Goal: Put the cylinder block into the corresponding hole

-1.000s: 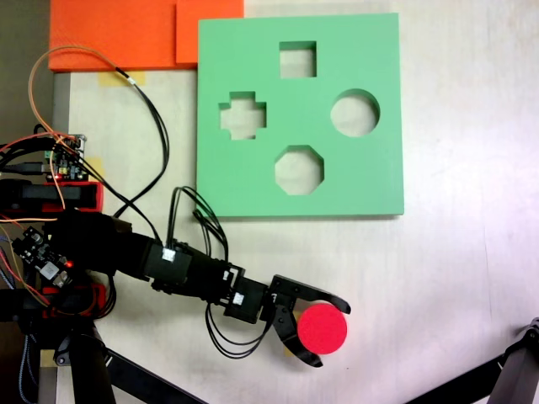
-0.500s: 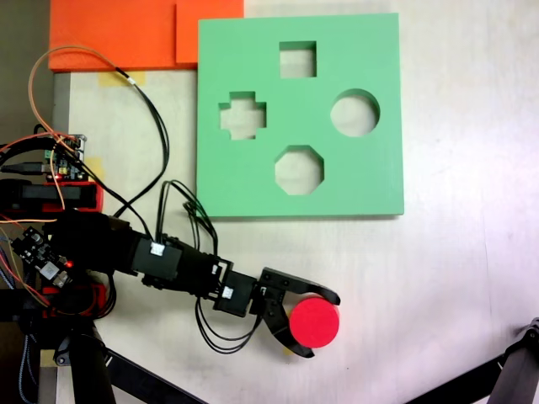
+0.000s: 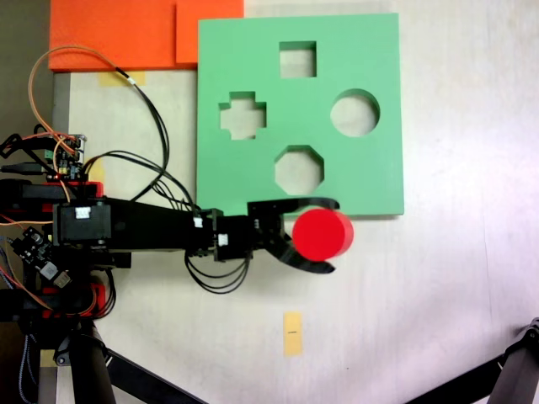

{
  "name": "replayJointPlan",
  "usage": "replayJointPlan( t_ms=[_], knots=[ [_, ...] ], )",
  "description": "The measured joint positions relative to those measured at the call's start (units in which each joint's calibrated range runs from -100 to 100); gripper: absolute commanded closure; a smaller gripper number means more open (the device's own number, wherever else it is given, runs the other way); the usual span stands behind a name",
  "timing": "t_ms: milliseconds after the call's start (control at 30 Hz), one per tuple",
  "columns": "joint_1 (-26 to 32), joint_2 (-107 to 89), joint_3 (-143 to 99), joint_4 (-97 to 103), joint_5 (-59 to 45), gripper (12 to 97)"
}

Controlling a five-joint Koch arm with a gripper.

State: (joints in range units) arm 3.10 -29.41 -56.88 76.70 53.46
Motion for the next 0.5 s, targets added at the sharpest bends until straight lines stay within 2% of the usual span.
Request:
replayJointPlan(
  t_ms=[233, 500],
  knots=[
    [7.6, -1.4, 5.3, -11.9, -0.6, 76.3],
    [9.5, -4.0, 1.3, -12.0, -1.5, 76.2]
  ],
)
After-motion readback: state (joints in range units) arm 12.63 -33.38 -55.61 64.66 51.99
